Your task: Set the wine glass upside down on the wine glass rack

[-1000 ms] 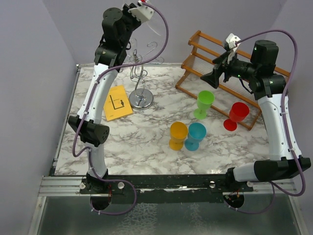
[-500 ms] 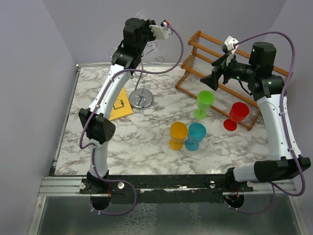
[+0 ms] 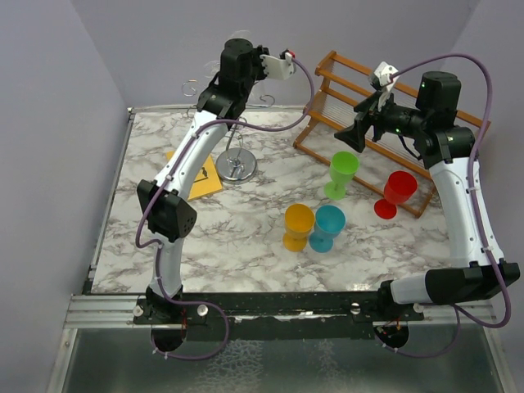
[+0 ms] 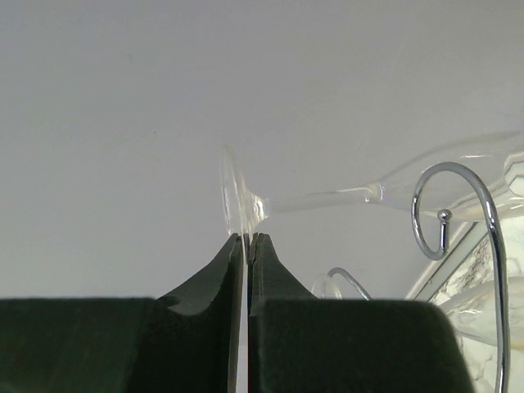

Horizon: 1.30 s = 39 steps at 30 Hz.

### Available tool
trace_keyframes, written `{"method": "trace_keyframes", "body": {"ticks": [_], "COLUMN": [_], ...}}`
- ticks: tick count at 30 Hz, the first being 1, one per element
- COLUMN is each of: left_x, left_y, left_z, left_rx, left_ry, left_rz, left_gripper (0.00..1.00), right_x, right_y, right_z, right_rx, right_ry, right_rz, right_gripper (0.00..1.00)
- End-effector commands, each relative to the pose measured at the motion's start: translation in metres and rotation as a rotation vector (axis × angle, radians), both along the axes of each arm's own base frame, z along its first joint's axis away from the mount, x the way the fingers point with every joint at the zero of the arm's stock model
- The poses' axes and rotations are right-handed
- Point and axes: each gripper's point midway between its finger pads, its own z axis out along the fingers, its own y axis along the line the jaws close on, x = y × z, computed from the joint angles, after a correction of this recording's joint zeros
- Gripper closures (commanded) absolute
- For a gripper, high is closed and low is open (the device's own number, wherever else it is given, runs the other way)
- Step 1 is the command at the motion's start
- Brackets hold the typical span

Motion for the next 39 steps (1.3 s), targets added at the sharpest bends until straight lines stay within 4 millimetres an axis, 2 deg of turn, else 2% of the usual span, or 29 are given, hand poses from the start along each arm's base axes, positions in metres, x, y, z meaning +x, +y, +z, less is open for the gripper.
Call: {"method": "trace_keyframes", "body": {"ticks": [1,13,25,39], "left_x": [-0.007,-0.017,-0.03,-0.046], "left_y": [0.006,0.004,0.004,0.001], "left_z": [0.003,-0.015,-0.02,-0.016], "left_rx": [0.044,0.115,0.137,0.111], "left_ry": [0.001,0.059,0.098,0.113], "left_rz": [0.054,0.107,0.129,0.121], "left_gripper": [1.0,1.0,1.0,1.0], "right_x": [-0.008,-0.01,-0.012,-0.013], "right_y": [0.003,0.003,0.002,0.003], "right_z": [0.006,0.005,0.005,0.005], "right_rx": [0.002,0.003,0.002,0.003], "right_ry": [-0.028,-0.029,-0.03,-0.029], "right_rz": [0.027,0.029,0.028,0.028], "right_gripper": [0.06,0.06,0.06,0.06]}}
